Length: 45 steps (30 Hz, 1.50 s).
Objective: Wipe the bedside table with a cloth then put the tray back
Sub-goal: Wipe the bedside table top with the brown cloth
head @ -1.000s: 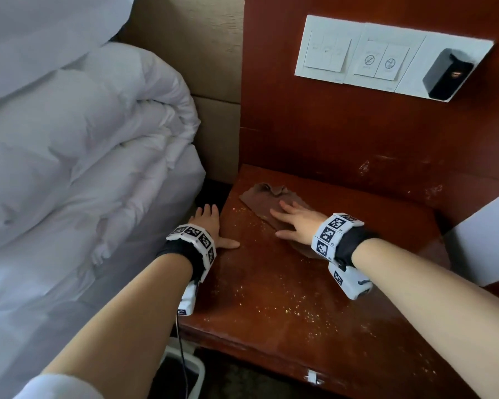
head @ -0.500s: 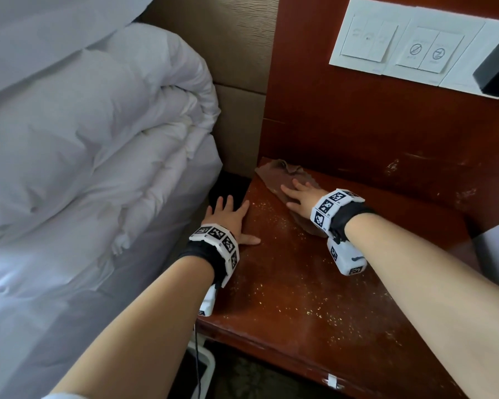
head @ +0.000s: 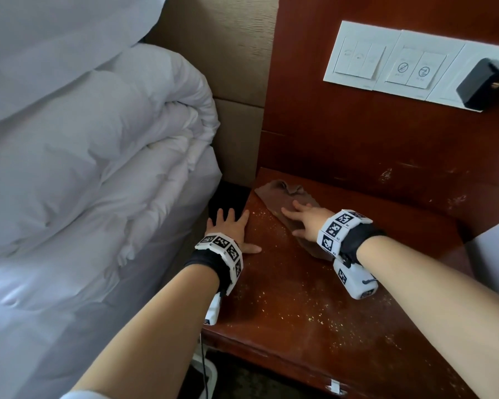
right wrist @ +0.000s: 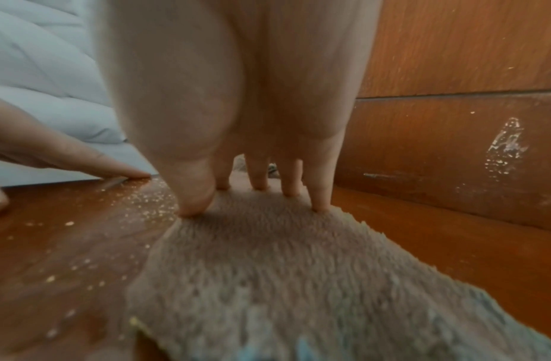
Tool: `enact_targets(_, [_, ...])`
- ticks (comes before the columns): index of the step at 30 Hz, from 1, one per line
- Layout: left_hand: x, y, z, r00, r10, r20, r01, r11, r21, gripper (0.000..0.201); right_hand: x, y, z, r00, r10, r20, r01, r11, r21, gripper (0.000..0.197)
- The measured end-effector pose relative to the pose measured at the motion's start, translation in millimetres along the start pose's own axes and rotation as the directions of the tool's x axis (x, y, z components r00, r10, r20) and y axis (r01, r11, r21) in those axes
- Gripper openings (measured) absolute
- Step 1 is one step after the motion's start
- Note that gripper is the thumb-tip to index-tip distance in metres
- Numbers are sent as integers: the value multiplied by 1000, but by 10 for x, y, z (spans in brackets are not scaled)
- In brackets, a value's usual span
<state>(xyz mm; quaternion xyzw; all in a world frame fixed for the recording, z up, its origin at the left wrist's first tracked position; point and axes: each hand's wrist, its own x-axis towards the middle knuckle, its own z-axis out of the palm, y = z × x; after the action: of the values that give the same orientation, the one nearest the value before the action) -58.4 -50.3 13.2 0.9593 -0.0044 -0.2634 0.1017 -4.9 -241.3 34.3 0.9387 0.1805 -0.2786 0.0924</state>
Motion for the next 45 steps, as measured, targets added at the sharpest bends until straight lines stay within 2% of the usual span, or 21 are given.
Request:
enact_targets(9, [62,-42,16,1000,3,-8,-3,1000,-15,106,139,-24,-76,1000,19,22,-19,999,29,68])
enact_targets(14, [52,51,0,998,-65,-23,65,998,13,103,176,-58,-118,998,42,36,-43,998,42,68])
enact_targets(19, [33,138,7,991,-136,-7,135,990,-42,101,27,11,5,1000,24,20,-25,999,46,68])
enact_targets(23, [6,173,0,989,-141,-45,136,985,-104,94,-184,234,183,1000,30,-3,-30,997,70,67])
enact_targets(26, [-27,328,-16,990,-106,-95,92,986,-141,92,-356,456,305,997,68,-22,-65,993,103,67])
enact_targets(30, [-30,616,3,998,3,-57,-12,985,-169,99,-551,711,463,993,116,-23,-112,982,149,67])
enact_targets(36, [-56,1202,78,982,187,13,-186,979,-89,92,-918,1061,792,983,182,-13,-175,961,215,68])
enact_targets(41, [-11,1650,161,966,254,41,-255,967,14,95,-1199,1343,1008,969,246,10,-240,935,262,67])
enact_targets(45, [35,1866,240,965,257,56,-259,965,32,92,-1333,1517,1114,961,276,14,-267,915,304,67])
